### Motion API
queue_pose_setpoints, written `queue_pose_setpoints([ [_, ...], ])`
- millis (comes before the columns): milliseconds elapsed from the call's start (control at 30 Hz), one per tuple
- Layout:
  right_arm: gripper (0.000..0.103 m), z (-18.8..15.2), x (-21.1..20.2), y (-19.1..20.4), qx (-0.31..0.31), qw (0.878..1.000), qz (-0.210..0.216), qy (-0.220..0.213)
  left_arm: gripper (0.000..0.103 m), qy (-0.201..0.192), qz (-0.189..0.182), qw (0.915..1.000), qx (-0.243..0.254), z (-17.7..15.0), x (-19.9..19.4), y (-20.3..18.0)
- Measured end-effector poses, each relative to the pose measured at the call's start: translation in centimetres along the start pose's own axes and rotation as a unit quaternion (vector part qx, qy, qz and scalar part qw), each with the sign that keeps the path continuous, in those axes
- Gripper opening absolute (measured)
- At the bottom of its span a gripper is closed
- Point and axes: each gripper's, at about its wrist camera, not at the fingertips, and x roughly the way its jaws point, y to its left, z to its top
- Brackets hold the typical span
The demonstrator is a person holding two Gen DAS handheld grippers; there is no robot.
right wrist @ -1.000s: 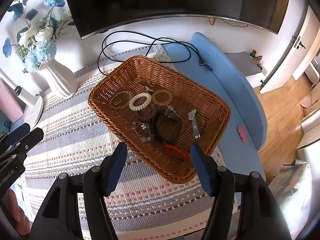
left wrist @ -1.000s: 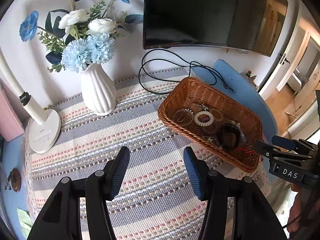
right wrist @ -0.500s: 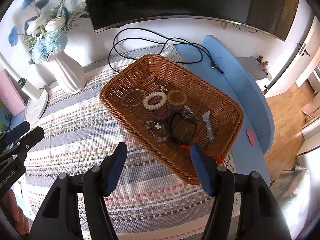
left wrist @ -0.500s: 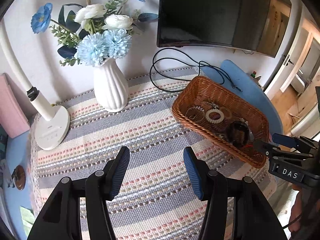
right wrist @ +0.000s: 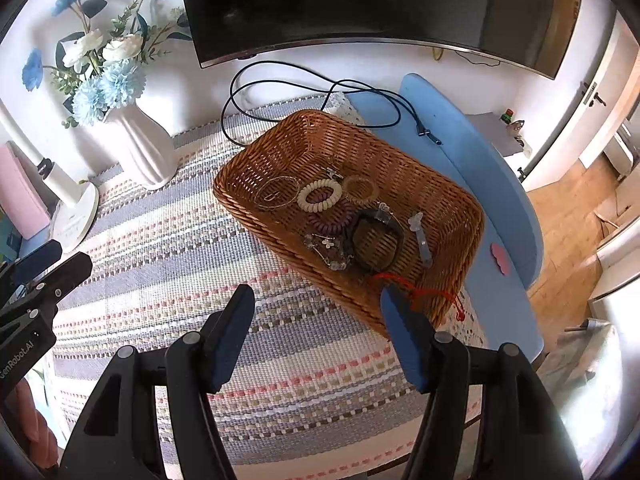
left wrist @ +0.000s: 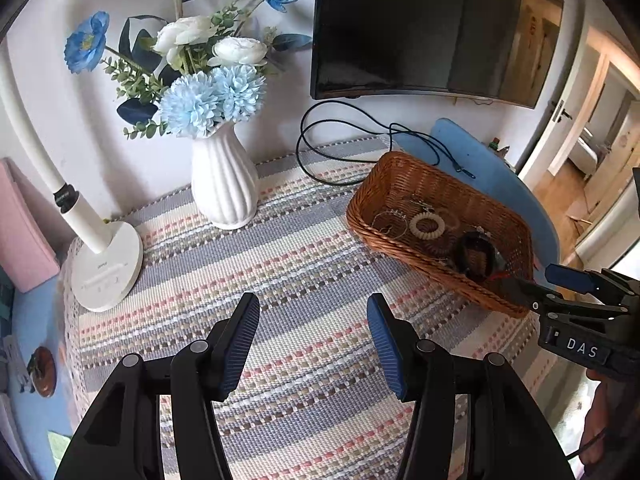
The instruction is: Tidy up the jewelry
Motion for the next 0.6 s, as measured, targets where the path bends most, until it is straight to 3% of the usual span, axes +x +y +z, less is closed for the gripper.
queue_pose_setpoints([
  [467, 0.068, -1.2, -0.6, 1.6, 0.010, 1.000, -0.008, -0.006, 0.057, -0.005, -0.010, 0.9997, 0.019, -1.1, -0.8, 1.5],
  [600, 0.068, -1.3, -0.5, 2.4, 0.001, 1.000, -0.003, -0.005, 0.057, -0.025, -0.002, 0.9995, 0.021, -1.6, -1.4, 2.1],
])
